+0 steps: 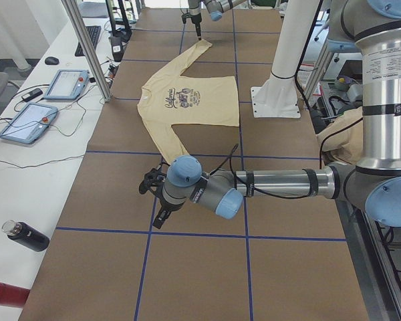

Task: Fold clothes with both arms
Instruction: 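Move the right gripper toward the sleeve cuff nearest it, then grasp the sleeve cuff with the right gripper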

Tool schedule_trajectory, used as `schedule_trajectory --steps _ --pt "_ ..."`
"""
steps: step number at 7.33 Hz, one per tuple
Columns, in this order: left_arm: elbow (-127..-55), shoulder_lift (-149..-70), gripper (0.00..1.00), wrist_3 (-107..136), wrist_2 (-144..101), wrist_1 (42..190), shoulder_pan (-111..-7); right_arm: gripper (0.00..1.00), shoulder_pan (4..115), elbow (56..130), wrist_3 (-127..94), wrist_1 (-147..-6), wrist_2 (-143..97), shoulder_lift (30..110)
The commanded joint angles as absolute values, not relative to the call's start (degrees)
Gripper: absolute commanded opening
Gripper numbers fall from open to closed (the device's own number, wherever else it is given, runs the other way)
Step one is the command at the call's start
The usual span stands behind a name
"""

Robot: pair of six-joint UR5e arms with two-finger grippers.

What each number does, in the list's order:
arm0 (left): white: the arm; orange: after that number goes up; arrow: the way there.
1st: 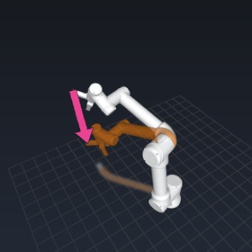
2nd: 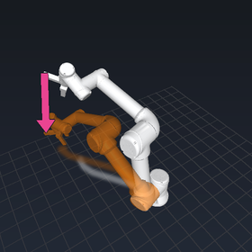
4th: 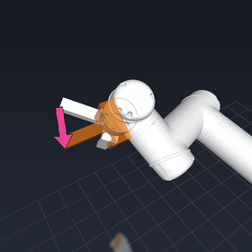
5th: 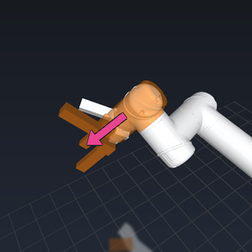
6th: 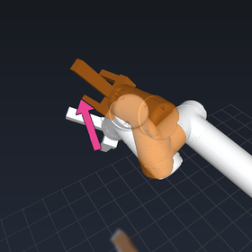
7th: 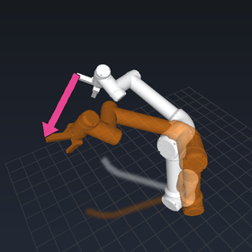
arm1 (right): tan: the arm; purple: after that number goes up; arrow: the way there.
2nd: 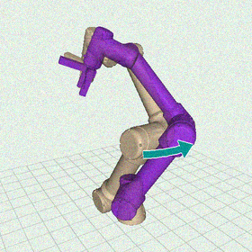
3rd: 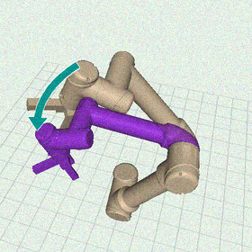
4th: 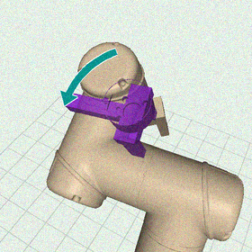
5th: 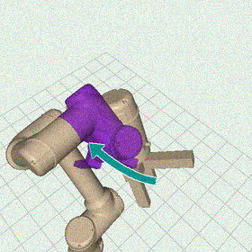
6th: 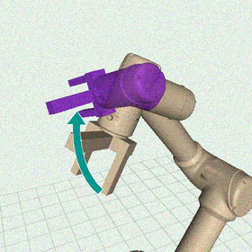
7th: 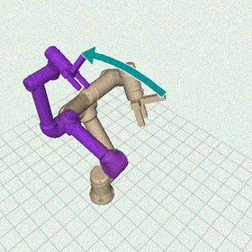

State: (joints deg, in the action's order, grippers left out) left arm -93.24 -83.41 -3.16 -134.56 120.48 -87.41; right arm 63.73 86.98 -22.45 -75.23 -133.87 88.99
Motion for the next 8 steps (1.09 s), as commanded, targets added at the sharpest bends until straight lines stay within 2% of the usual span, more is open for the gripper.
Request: schedule_trajectory --steps 1,3,4,5,6,7,8 --pt "-93.08 -83.41 0.99 -3.16 -134.47 121.72 -87.45 0.92 63.02 86.57 -22.24 -75.23 -134.03 89.3" --pt "-92.9 -83.41 0.99 -3.16 -134.39 122.08 -87.45 0.92 62.05 85.87 -22.24 -75.23 -134.21 89.65" --pt "-92.9 -83.41 0.99 -3.16 -134.38 122.08 -87.36 0.79 62.05 85.87 -22.32 -75.32 -134.21 89.82" --pt "-92.99 -83.41 0.99 -3.16 -134.38 122.08 -87.45 0.73 62.05 85.78 -22.24 -75.32 -134.21 90.69" --pt "-93.16 -83.41 0.99 -3.25 -134.38 122.08 -87.45 0.62 62.05 85.96 -22.32 -75.24 -134.21 90.96" --pt "-93.25 -83.41 0.99 -3.25 -134.3 122.08 -87.45 0.22 62.05 85.87 -22.32 -75.23 -134.21 90.97" --pt "-93.34 -83.32 0.99 -3.25 -134.3 122.08 -87.45 0.0 62.05 86.22 -22.32 -75.32 -134.38 90.71"
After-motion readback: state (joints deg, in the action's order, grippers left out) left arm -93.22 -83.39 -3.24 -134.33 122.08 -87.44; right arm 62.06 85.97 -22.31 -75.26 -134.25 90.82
